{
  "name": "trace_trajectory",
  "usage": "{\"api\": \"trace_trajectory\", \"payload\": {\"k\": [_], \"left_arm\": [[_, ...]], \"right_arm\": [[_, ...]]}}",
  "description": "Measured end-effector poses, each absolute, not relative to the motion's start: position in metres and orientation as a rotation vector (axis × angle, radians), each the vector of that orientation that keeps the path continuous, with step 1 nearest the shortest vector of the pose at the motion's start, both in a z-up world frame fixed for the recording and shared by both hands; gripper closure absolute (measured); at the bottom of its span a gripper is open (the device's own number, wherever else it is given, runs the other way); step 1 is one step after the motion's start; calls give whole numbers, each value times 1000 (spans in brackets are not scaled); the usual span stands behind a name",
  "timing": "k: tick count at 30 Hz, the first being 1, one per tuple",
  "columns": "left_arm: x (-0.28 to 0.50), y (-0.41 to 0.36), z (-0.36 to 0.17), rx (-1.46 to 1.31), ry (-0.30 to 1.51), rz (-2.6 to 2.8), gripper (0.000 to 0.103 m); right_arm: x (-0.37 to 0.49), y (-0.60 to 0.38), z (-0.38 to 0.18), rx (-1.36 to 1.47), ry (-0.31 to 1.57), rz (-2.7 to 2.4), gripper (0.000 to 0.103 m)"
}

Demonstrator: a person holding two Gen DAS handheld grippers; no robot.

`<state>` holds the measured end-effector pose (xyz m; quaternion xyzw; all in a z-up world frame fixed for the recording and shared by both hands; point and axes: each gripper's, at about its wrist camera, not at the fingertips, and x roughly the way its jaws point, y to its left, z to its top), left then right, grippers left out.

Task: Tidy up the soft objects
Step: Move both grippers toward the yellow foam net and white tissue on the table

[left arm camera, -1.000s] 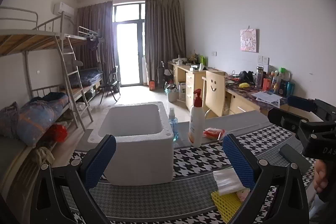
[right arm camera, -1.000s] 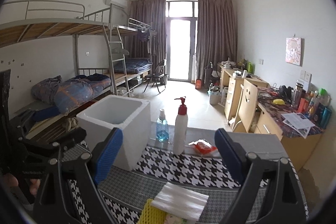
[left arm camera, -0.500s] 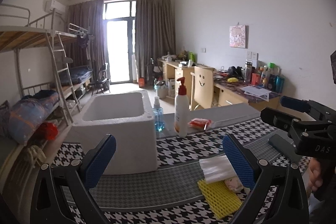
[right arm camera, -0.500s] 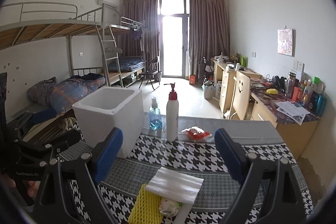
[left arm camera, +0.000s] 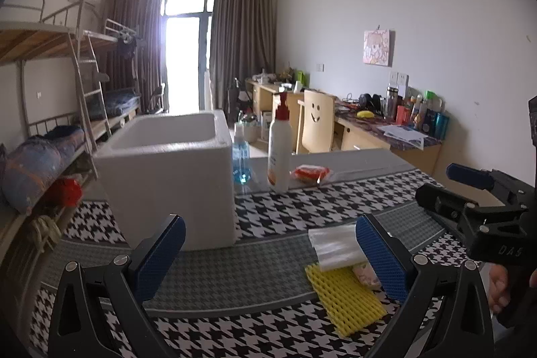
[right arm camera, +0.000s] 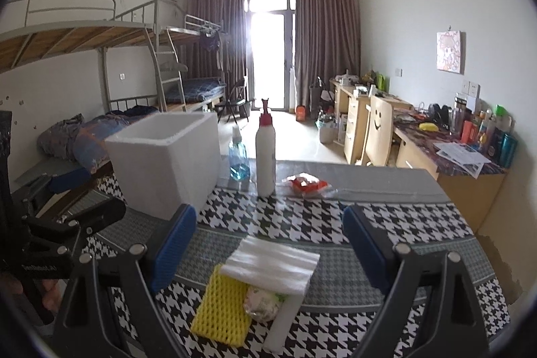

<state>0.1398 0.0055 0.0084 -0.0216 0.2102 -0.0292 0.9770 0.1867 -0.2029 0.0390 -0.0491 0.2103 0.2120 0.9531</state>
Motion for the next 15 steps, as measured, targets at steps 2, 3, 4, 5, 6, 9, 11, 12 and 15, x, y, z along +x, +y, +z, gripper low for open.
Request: {"api": "trace_trajectory", "payload": {"k": [2,3,4,5,6,9,11,12,15], "left_arm": [[141,5,4,-48,434,-56,1],[142,5,2,-52,439,-55,1],[142,4,-1,-56,445,-58,1],[143,4,-2,-60,450,-64,1],[143,3,-5,-63,453,-69,1],[143,1,-9,-62,464,-68,1],[145,-1,-11,-55,469,-74,1],[145,-3,-12,-50,472,-74,1],[148,-4,-16,-48,486,-80,1]], "right_arm": [[189,-203,32,-101,447,434,11],[190,-203,29,-102,457,435,11],[191,-202,25,-107,470,435,11],[193,-202,22,-114,479,434,11],[193,-202,20,-118,482,432,11],[196,-205,14,-108,501,435,11],[197,-206,9,-105,514,440,11],[198,-206,7,-106,521,439,11],[200,-204,-2,-108,546,447,11]]}}
